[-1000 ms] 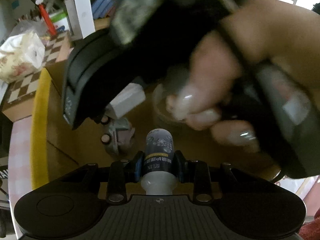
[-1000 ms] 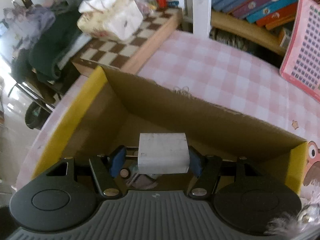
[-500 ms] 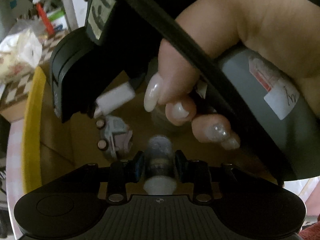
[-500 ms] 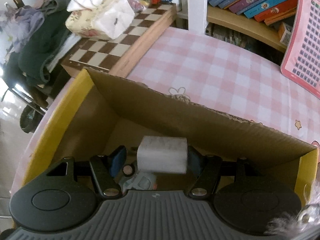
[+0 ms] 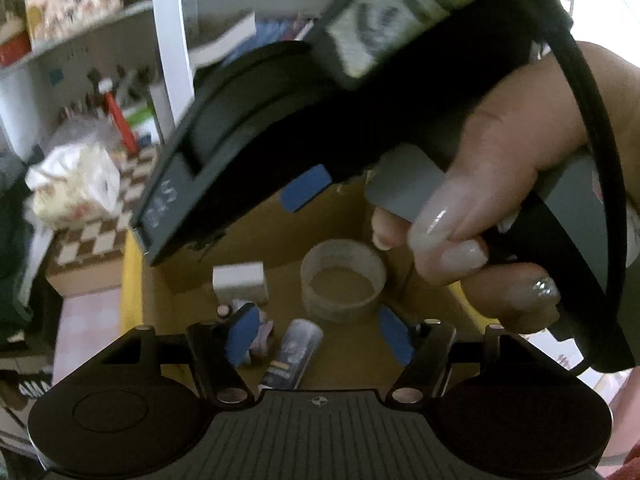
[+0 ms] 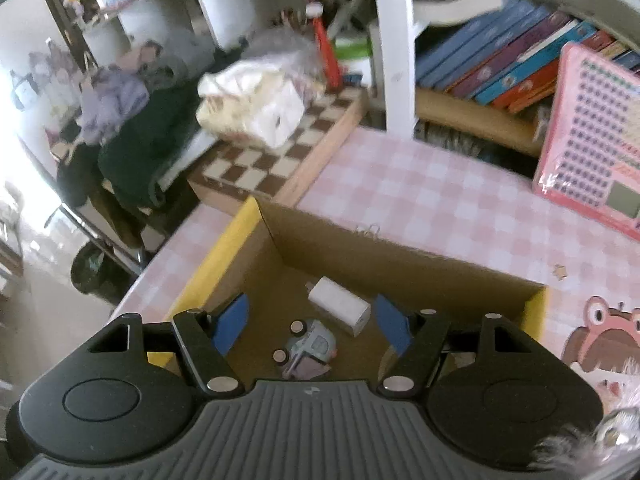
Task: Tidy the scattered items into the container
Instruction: 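Open right tool to drop charger block into box while left tool releases spray bottle, then withdraw both open tools from the box back over the table, then move both open tools toward pink plush pig and small white charger cube, then grasp pink plush pig with right tool while left tool grasps small white charger cube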
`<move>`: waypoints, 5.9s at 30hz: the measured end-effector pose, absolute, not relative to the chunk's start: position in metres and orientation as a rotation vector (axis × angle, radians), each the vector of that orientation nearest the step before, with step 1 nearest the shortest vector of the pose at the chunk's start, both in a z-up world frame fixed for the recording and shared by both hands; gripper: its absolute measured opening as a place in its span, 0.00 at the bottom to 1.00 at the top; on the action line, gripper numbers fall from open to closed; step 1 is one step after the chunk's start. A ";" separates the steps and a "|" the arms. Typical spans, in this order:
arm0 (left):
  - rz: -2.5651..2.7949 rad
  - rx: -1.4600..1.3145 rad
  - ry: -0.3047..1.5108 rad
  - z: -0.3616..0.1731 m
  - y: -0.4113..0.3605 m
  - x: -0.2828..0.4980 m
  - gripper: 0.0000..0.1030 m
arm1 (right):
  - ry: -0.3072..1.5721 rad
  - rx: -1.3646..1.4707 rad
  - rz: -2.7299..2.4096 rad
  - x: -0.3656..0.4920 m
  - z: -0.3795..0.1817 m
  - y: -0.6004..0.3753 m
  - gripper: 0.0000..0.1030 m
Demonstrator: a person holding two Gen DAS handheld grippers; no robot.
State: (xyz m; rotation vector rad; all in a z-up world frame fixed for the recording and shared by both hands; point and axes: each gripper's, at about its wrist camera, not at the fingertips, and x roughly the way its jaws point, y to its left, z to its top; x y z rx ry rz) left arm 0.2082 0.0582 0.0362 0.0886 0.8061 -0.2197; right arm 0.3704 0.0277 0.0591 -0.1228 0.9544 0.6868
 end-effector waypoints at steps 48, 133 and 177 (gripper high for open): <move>-0.084 0.012 0.766 0.027 0.067 0.047 0.89 | 0.732 -0.233 0.470 0.099 0.035 -0.092 0.74; -0.331 0.213 0.876 -0.015 -0.169 0.160 0.88 | 0.863 -0.042 0.168 0.179 -0.012 -0.323 0.83; -0.040 0.092 0.974 -0.065 -0.180 0.296 0.45 | 0.831 -0.138 0.396 0.371 -0.038 -0.283 0.82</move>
